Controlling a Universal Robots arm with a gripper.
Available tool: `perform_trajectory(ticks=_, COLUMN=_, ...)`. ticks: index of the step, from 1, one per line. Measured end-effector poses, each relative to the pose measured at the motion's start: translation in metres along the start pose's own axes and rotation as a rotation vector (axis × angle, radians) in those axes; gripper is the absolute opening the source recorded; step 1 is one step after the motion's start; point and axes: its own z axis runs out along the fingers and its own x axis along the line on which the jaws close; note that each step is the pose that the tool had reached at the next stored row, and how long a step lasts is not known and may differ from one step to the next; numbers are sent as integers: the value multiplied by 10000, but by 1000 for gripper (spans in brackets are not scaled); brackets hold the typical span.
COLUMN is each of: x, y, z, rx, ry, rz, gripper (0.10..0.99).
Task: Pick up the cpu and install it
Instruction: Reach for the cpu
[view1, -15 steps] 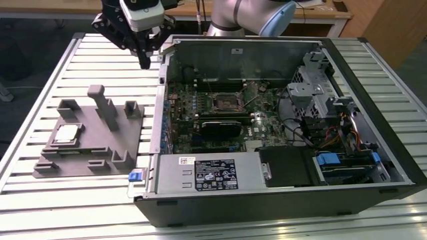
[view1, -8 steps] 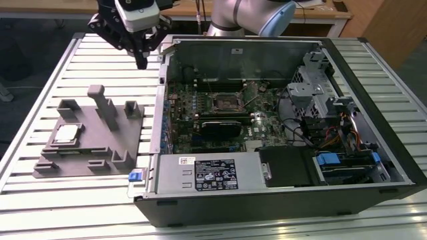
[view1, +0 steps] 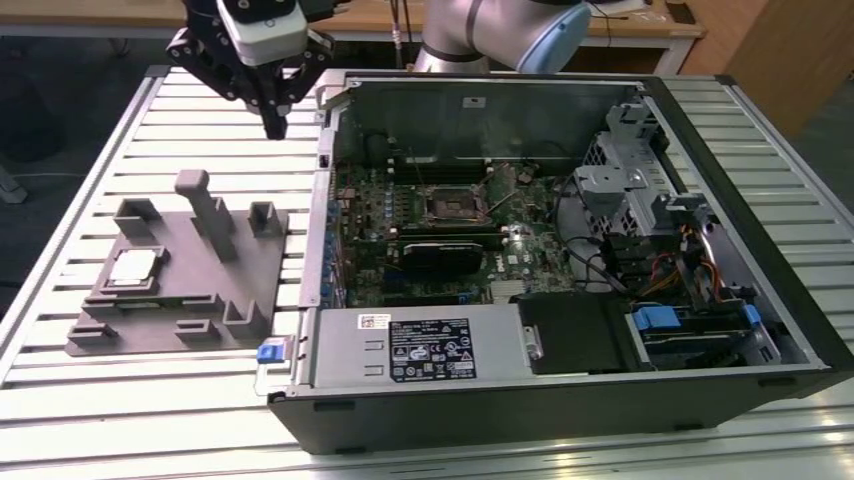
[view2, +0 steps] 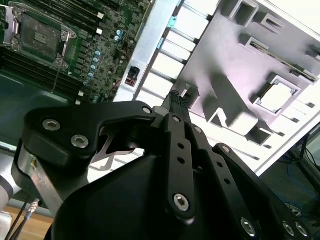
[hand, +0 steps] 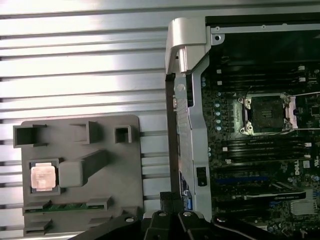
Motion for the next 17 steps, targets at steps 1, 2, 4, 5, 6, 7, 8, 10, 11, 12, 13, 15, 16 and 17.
perform_trajectory(ticks=1, x=11, y=-1, z=1, rx=1, ry=3, rz=0, gripper=106)
perform_trajectory(ticks=2, x=21, y=-2, z=2, rx=1, ry=6, rz=1, gripper=106)
perform_trajectory(ticks=4, x=40, y=-3, z=4, rx=1, ry=12, rz=1, gripper=106)
perform_trajectory(ticks=5, x=50, y=-4, z=5, rx=1, ry=15, rz=1, gripper=106)
perform_trajectory(ticks=6, x=60, y=-5, z=6, rx=1, ry=18, rz=1, gripper=106)
perform_trajectory(ticks=7, x=70, y=-6, z=7, rx=2, ry=22, rz=0, gripper=106)
perform_trajectory(ticks=8, x=80, y=-7, z=8, rx=2, ry=26, rz=1, gripper=106)
perform_trajectory(ticks=10, x=99, y=-8, z=11, rx=2, ry=33, rz=2, gripper=106)
perform_trajectory(ticks=11, x=107, y=-9, z=12, rx=2, ry=37, rz=1, gripper=106)
perform_trajectory(ticks=12, x=115, y=-9, z=13, rx=3, ry=43, rz=2, gripper=106)
perform_trajectory(ticks=13, x=123, y=-10, z=14, rx=3, ry=47, rz=2, gripper=106)
perform_trajectory(ticks=15, x=143, y=-12, z=16, rx=4, ry=55, rz=2, gripper=106)
perform_trajectory(ticks=16, x=151, y=-12, z=17, rx=4, ry=57, rz=3, gripper=106)
perform_trajectory(ticks=17, x=158, y=-13, z=18, rx=4, ry=61, rz=3, gripper=106)
